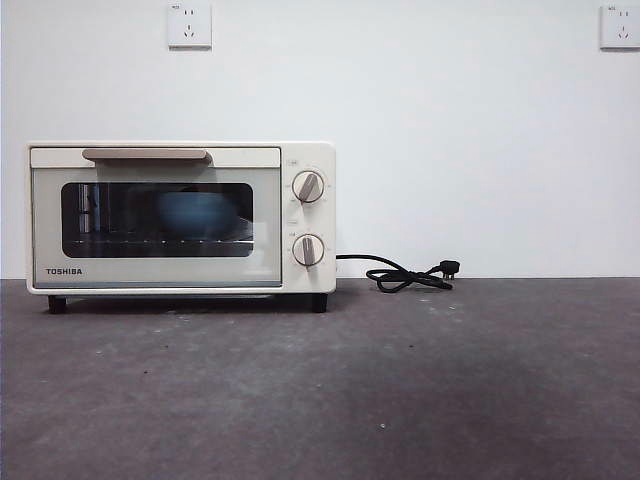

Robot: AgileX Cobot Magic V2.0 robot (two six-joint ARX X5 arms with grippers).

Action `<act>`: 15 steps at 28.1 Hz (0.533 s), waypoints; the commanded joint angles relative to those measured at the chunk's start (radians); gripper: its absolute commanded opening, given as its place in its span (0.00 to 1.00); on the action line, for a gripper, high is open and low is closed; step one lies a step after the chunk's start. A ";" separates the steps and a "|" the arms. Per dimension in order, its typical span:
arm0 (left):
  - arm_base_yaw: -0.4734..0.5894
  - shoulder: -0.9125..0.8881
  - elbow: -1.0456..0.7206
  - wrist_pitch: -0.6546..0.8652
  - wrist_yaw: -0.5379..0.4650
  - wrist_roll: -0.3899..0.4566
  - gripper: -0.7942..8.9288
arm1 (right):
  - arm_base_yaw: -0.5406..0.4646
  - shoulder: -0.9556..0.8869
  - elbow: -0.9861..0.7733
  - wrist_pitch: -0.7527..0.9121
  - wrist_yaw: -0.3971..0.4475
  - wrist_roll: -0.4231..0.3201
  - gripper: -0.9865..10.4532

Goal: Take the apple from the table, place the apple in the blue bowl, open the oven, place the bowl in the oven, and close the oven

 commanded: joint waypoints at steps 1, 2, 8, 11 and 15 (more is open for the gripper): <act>0.003 0.000 -0.011 0.007 -0.003 0.011 0.08 | -0.008 -0.063 -0.167 0.153 -0.035 0.015 0.09; 0.003 0.000 -0.011 0.007 -0.003 0.011 0.08 | -0.008 -0.087 -0.222 0.200 -0.039 0.027 0.09; 0.003 0.002 -0.011 0.007 -0.003 0.011 0.08 | -0.008 -0.234 -0.465 0.360 -0.029 0.148 0.09; 0.003 0.004 -0.011 0.007 -0.003 0.011 0.08 | -0.008 -0.319 -0.542 0.361 -0.030 0.169 0.09; 0.003 0.011 -0.011 0.007 -0.003 0.011 0.08 | -0.007 -0.375 -0.584 0.319 -0.018 0.188 0.09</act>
